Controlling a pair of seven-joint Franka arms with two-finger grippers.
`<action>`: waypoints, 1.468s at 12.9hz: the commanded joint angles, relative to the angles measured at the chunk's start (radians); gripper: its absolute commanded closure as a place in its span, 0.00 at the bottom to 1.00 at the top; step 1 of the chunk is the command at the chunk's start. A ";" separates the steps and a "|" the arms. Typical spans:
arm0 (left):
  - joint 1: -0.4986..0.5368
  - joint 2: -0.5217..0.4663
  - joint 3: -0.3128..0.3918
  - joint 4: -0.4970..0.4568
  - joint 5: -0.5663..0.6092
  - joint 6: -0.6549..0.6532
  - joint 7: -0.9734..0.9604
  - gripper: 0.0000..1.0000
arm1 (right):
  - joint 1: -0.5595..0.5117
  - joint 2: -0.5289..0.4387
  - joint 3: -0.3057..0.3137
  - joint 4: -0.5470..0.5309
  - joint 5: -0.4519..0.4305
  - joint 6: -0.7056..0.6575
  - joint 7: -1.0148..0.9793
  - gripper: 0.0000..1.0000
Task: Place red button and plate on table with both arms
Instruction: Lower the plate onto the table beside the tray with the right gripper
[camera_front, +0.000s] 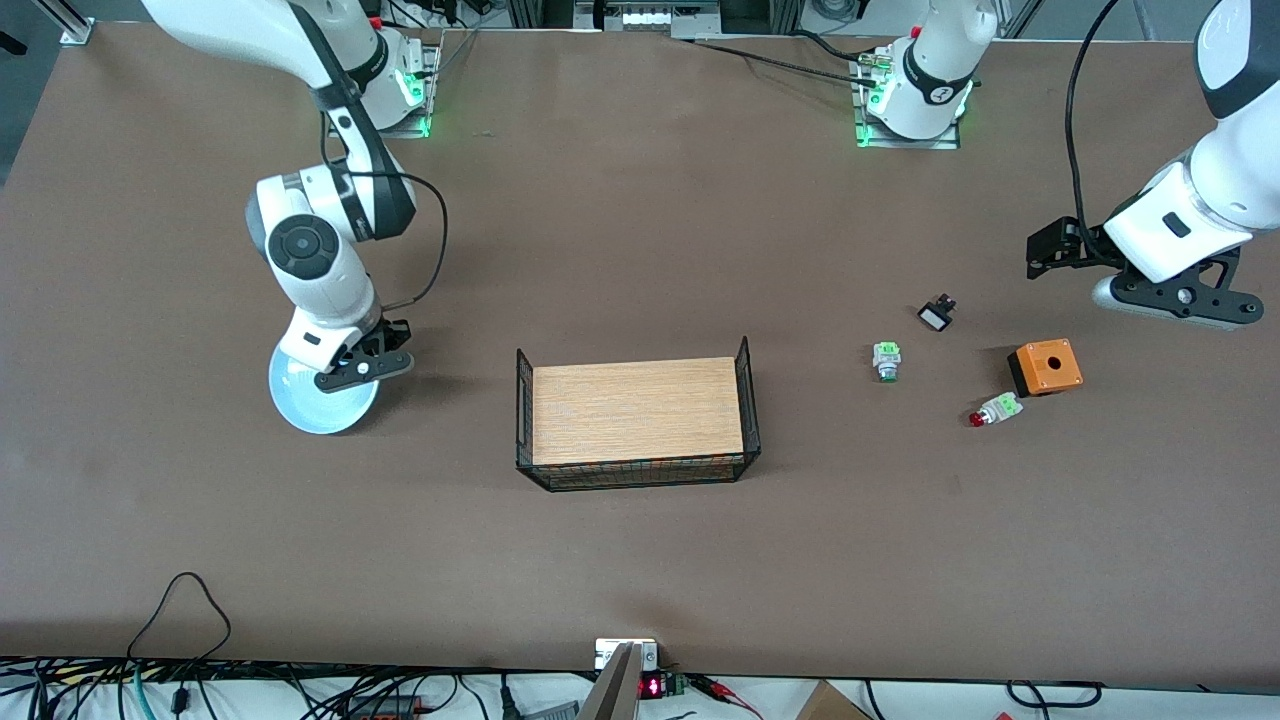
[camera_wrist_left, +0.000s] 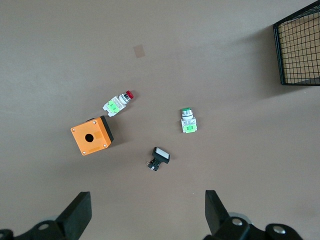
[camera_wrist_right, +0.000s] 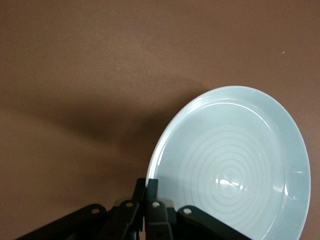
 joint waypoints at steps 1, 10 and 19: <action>-0.010 -0.021 0.012 -0.015 -0.018 -0.008 0.024 0.00 | -0.008 0.048 0.001 0.002 0.002 0.050 0.045 1.00; -0.011 -0.022 0.012 -0.014 -0.021 -0.008 0.022 0.00 | -0.056 -0.006 0.004 0.114 0.068 -0.132 0.053 0.00; -0.011 -0.022 0.012 -0.015 -0.021 -0.008 0.022 0.00 | -0.128 -0.122 -0.002 0.294 0.274 -0.425 -0.050 0.00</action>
